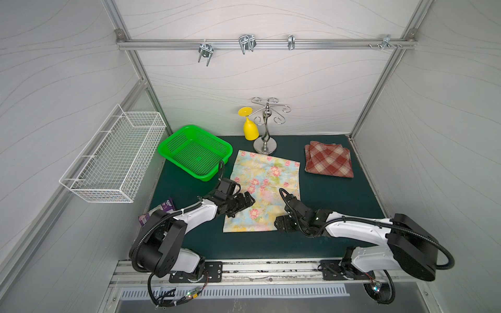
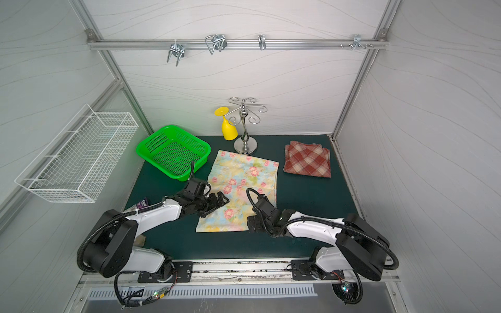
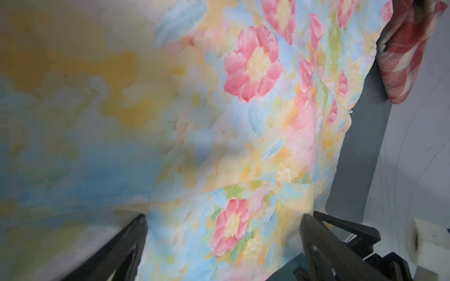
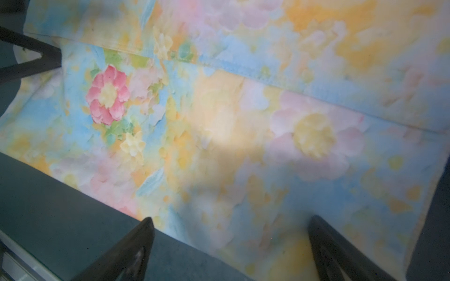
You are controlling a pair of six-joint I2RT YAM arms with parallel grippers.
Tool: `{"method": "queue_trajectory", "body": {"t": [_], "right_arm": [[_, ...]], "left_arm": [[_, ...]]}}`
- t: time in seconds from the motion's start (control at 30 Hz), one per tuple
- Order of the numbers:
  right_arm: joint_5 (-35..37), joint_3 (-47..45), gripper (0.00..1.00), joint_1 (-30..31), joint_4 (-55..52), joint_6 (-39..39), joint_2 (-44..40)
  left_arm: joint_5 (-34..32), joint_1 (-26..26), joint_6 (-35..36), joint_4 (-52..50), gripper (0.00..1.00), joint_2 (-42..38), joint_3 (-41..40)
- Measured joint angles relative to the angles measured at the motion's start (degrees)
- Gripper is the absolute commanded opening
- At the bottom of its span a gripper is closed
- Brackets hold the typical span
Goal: Fold and stack skirts
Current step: Rotate the skirt at the center of the table.
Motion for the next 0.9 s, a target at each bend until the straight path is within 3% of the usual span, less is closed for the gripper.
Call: {"method": "queue_trajectory", "body": {"t": [0.4,0.9], "right_arm": [[3.5,3.76,0.99,3.37,-2.36,1.42,4.04],[1.9,12.11,0.99,11.02,-7.76,3.37,8.81]], "left_arm": [[0.9,4.83,1.7,-0.59,0.98,2.34,2.36],[-5.66,9.07,4.87,-14.84,0.99,-7.43,1.22]]}}
